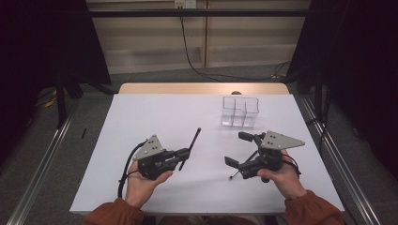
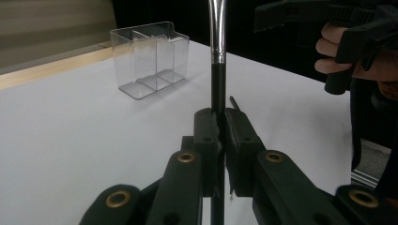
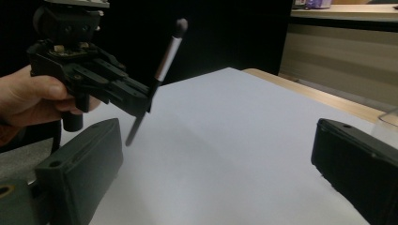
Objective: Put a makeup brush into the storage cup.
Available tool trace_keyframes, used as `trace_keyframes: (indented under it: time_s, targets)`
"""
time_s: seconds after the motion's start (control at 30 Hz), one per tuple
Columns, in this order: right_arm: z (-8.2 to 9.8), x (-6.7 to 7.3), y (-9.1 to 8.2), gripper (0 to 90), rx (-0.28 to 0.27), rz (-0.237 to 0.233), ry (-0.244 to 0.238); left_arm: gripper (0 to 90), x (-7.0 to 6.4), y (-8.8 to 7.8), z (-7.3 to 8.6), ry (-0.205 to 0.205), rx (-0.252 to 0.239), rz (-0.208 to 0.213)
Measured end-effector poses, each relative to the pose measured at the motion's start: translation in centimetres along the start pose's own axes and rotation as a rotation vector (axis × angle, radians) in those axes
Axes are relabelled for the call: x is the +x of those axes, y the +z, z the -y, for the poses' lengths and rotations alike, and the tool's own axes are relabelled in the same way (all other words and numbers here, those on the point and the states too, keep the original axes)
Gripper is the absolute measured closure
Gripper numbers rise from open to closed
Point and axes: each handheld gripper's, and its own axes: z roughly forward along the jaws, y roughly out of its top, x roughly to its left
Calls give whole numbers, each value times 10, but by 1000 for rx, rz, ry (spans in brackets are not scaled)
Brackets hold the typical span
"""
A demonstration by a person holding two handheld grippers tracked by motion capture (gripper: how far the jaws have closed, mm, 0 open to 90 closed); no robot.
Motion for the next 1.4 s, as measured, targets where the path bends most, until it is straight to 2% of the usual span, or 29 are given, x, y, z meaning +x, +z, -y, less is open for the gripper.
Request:
trace_keyframes:
  time_s: [0.1, 0.17, 0.3, 0.37, 0.57, 0.73, 0.8, 0.9, 1.03, 1.13, 1.17, 1.27, 1.37, 1.4]
  targets:
    - [-4, 2, 10, 18, 10, -35, 4, 842, -1, 8, -2, 7, 0, 1]
    - [-5, 3, 16, 19, 12, -49, 0, 842, -2, 18, -3, 7, -2, 20]
    - [-7, 4, 24, 28, 0, -56, 5, 842, -2, 25, -3, 11, 9, 27]
    - [-9, 3, 30, 23, 1, -76, 11, 842, 0, 29, -5, 13, 15, 25]
    - [-11, 1, 40, 34, -2, -78, 18, 842, 0, 34, -10, 12, -8, 23]
    - [-9, 4, 47, 43, -11, -75, 25, 842, -4, 36, -6, 25, 0, 30]
    - [-8, 4, 49, 43, -1, -83, 44, 842, -5, 36, -6, 20, -6, 33]
    - [-6, 4, 50, 50, 12, -75, 47, 842, -5, 36, -6, 24, -2, 42]
    - [-5, 3, 53, 96, 25, -75, 66, 842, -4, 37, -2, 21, 6, 39]
    - [-4, 1, 55, 194, 34, -91, 84, 842, -5, 39, 1, 20, 12, 33]
    - [-4, 1, 55, 194, 34, -91, 84, 842, -5, 39, 1, 20, 12, 33]
    - [0, -1, 56, 327, 41, -105, 114, 842, -7, 42, 3, 19, 24, 37]
    - [1, -3, 57, 443, 49, -115, 110, 842, -8, 43, 5, 22, 28, 37]
    - [1, -3, 57, 443, 49, -115, 110, 842, -8, 44, 5, 21, 31, 41]
